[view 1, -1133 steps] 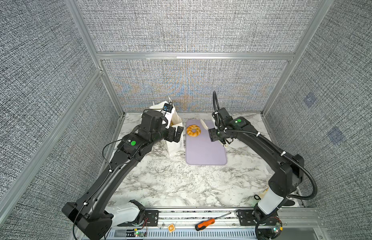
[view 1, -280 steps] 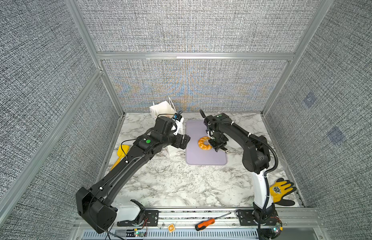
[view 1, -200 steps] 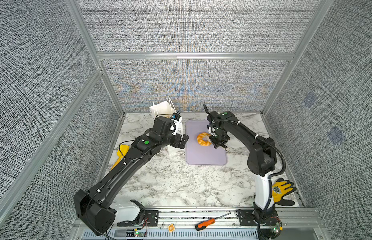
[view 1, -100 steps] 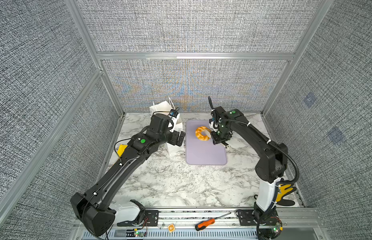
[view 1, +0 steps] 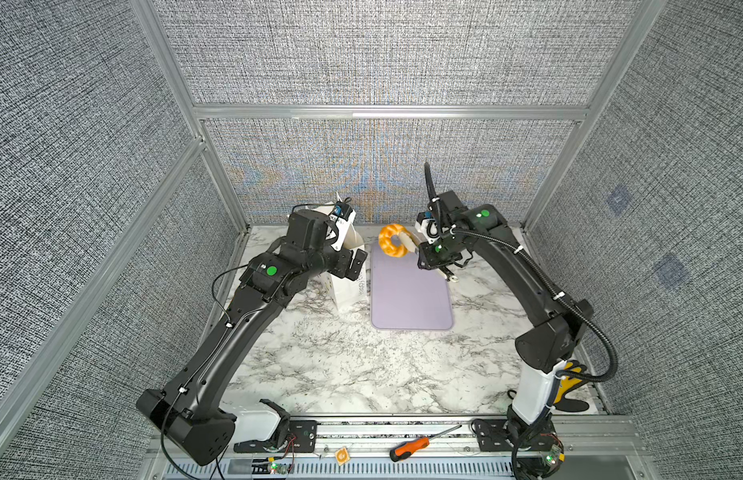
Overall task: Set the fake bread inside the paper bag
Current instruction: 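Lift the ring bun and carry it over the bag while left gripper raises the bag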
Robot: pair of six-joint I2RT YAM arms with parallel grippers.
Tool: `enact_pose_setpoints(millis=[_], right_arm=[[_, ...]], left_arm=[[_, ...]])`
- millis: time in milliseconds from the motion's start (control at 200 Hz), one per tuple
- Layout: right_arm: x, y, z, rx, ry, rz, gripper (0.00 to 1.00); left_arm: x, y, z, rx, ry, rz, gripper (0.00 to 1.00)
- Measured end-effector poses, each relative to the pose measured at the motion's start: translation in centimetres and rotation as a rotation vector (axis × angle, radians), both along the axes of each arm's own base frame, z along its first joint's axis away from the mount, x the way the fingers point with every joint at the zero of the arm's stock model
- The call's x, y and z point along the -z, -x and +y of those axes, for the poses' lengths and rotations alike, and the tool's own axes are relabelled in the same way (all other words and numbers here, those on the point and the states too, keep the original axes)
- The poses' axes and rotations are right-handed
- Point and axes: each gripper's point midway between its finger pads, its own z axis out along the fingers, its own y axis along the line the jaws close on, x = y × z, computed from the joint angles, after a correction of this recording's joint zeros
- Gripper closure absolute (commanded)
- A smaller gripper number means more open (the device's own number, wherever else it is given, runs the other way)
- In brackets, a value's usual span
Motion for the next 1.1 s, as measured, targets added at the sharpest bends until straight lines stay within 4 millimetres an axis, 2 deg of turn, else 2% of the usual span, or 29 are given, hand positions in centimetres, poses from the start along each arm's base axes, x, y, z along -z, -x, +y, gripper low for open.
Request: enact_pose_setpoints(millis=[110,335,455,550,755,926,1096], right_arm=[[-1.8,-0.1,0.5,-0.004,-0.034,-0.038,0.66],[-4.9,0.6,1.7,-0.028,-0.096,-0.108,0.66],[-6.5,0.7,2.4,-0.028,-0.133,-0.15,0.66],[-7.4,0.9,3.8,-0.048,-0.161,-0.181,0.66],[-8.1,1.9,7.8,-0.117,-0.212,-0.218,0.65],[-8.2,2.4,11.0,-0.173,-0.247,-0.248,0.65],[-7.1,2.3,13.1,-0.201,-0.25,-0.244,0.65]], left_arm=[[-0.8,-0.1,0.8,-0.019,0.004,-0.006,0.01],[-2.5,-0.8,4.0,-0.102,0.015,-0.038,0.01],[-2.8,-1.3,5.8,-0.148,0.021,-0.041,0.01],[-2.7,-1.4,6.3,-0.158,0.024,-0.03,0.01],[-2.7,-1.2,7.3,-0.17,0.037,-0.021,0.01],[-3.4,-0.9,8.9,-0.202,0.056,-0.038,0.01],[-3.0,-0.7,10.2,-0.237,0.064,-0.034,0.01]])
